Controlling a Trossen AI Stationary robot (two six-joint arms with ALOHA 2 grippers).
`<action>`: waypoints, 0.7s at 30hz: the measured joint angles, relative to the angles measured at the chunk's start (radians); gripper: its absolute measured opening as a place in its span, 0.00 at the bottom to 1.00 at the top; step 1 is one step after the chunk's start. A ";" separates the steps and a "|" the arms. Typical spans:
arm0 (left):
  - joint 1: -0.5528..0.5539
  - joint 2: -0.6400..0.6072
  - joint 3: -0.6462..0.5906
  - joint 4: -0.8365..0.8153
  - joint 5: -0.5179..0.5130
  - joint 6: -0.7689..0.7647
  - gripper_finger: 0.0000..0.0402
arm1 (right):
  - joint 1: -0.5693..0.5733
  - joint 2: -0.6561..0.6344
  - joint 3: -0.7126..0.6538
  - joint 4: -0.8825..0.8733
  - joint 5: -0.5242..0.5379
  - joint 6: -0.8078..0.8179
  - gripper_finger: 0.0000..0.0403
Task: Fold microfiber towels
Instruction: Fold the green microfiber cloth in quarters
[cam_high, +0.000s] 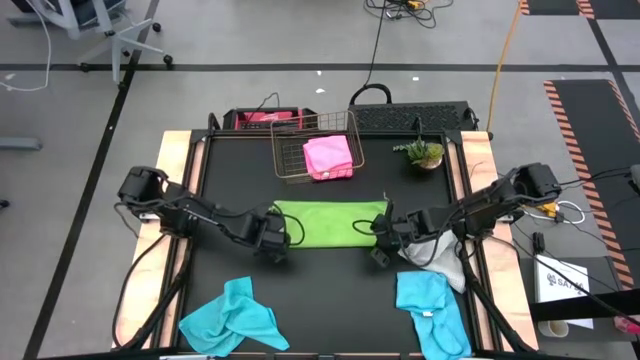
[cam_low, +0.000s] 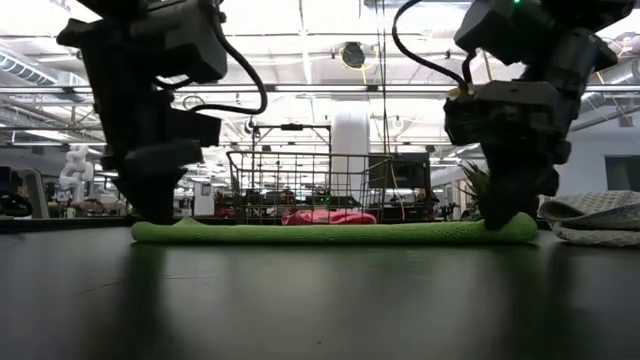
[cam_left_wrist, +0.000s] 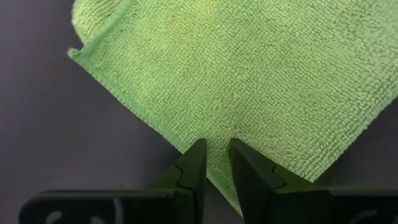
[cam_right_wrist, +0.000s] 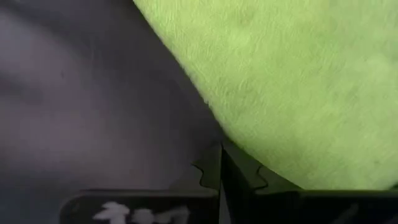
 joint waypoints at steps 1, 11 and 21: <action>-0.012 0.000 0.000 0.000 0.010 -0.012 0.19 | 0.011 0.000 0.000 0.001 -0.001 0.014 0.00; -0.111 -0.002 0.001 -0.002 0.047 -0.124 0.19 | 0.048 0.000 0.023 0.065 0.005 0.024 0.00; -0.098 -0.001 0.025 -0.115 0.011 -0.174 0.19 | -0.041 0.000 0.027 -0.018 0.057 -0.119 0.00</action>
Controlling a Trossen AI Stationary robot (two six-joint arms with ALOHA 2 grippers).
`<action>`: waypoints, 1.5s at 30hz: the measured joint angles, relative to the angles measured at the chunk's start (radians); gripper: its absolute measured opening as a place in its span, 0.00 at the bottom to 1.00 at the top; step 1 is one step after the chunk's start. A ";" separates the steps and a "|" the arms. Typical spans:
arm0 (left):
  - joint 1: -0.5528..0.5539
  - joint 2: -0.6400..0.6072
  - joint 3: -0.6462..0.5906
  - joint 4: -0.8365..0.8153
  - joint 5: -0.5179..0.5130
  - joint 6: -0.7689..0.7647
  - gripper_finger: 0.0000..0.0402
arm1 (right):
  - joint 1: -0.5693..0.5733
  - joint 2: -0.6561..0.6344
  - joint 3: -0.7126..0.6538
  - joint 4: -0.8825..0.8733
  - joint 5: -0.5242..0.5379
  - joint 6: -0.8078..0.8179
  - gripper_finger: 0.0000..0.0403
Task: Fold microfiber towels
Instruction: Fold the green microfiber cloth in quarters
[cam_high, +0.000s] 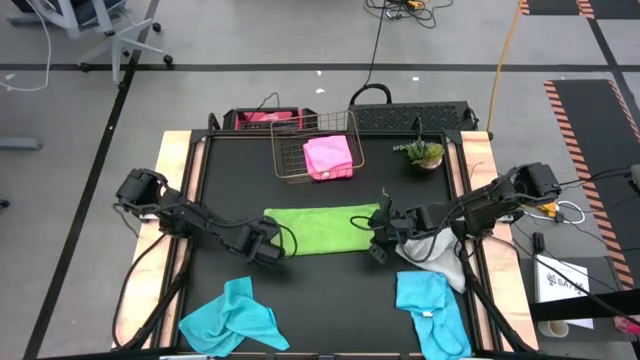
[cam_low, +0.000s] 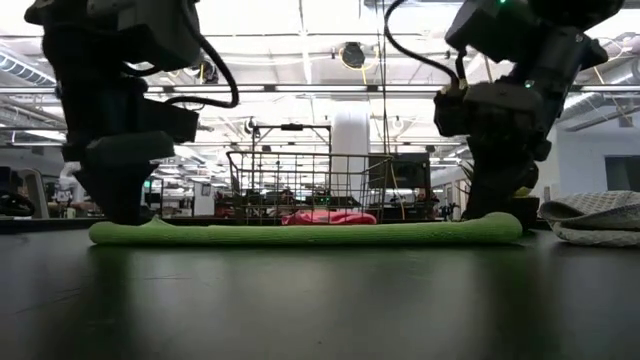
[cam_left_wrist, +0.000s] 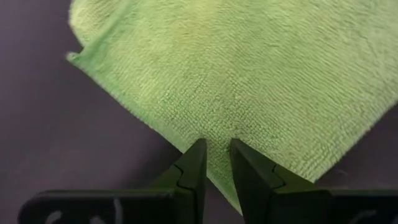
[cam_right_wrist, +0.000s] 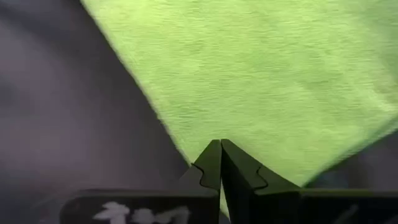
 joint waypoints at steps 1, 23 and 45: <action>0.004 0.000 0.006 -0.012 -0.007 0.000 0.19 | -0.006 0.000 0.000 -0.009 0.000 -0.008 0.00; 0.040 0.000 0.173 -0.180 -0.088 0.030 0.19 | 0.025 -0.019 0.000 0.005 -0.056 0.038 0.00; 0.357 -0.001 0.153 -0.176 0.086 0.296 0.19 | -0.011 -0.055 0.000 0.092 -0.056 0.030 0.00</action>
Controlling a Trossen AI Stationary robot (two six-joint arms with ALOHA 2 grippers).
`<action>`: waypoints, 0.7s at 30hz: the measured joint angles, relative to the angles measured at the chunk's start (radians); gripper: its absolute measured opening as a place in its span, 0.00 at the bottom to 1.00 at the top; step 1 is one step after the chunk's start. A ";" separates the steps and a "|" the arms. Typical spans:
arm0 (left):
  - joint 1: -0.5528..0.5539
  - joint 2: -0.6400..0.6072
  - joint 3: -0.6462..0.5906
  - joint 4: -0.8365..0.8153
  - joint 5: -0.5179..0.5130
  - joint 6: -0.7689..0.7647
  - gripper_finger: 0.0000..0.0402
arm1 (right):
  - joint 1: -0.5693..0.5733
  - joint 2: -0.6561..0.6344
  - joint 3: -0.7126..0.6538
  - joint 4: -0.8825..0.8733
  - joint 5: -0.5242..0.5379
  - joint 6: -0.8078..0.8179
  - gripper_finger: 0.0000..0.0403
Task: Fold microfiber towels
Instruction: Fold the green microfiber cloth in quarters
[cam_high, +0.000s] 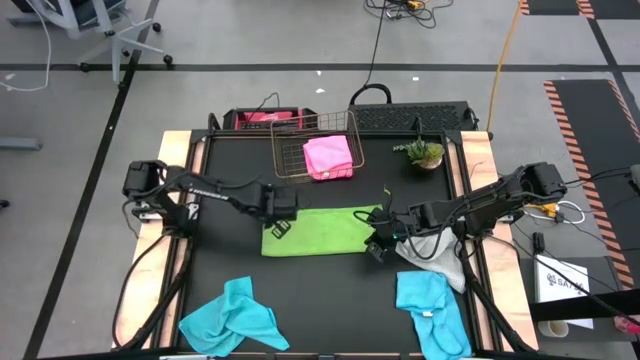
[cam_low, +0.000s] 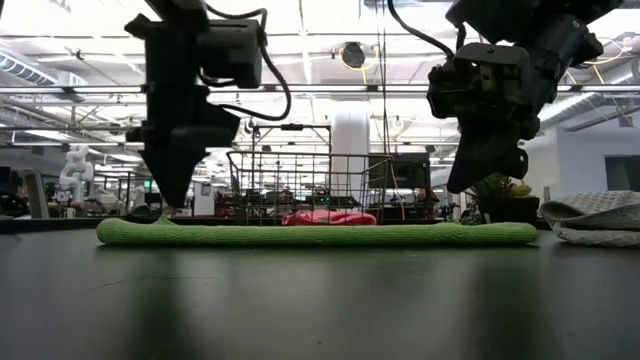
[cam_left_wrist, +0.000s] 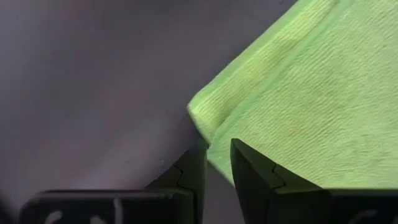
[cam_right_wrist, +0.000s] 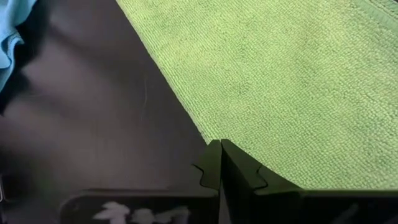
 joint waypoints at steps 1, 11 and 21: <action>0.005 0.000 0.000 0.011 0.012 0.012 0.19 | 0.000 0.000 0.000 0.000 0.000 0.002 0.00; 0.013 0.000 0.000 -0.004 0.009 0.099 0.19 | 0.000 0.000 0.000 0.000 0.003 0.004 0.00; 0.012 0.008 -0.071 0.016 0.020 0.080 0.19 | 0.000 0.000 0.000 0.000 0.004 0.004 0.00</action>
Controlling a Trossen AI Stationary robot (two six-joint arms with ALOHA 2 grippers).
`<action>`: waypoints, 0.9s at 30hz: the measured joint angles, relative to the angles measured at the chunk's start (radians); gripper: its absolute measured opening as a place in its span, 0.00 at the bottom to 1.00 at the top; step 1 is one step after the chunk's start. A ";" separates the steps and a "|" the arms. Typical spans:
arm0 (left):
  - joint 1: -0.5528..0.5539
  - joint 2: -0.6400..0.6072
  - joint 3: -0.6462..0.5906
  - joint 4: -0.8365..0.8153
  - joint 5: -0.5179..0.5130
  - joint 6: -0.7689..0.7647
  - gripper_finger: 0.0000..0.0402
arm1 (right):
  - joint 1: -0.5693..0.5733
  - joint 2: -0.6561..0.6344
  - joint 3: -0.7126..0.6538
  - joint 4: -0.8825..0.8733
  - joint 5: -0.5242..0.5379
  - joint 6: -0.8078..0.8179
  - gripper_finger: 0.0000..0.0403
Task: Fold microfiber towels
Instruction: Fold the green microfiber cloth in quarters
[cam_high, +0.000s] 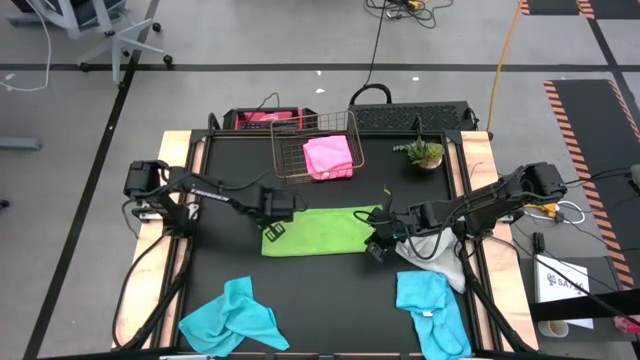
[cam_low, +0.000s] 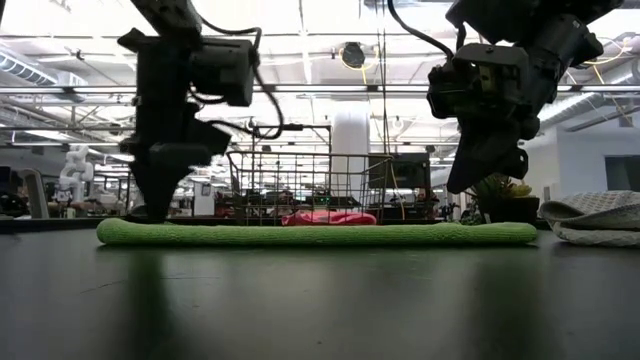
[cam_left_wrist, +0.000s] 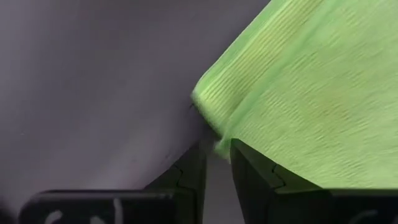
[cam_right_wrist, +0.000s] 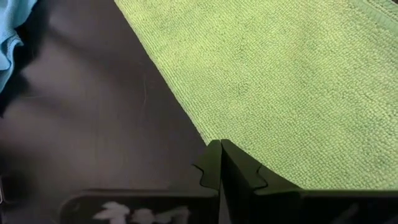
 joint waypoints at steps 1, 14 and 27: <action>0.000 0.000 -0.009 0.000 0.000 -0.010 0.19 | 0.000 0.000 0.000 0.000 0.000 0.000 0.00; 0.000 -0.007 -0.021 0.082 0.044 -0.005 0.19 | 0.000 0.000 0.000 -0.004 0.000 0.001 0.00; 0.006 -0.007 -0.020 0.080 0.023 -0.002 0.19 | -0.001 0.000 0.000 -0.004 0.004 0.001 0.00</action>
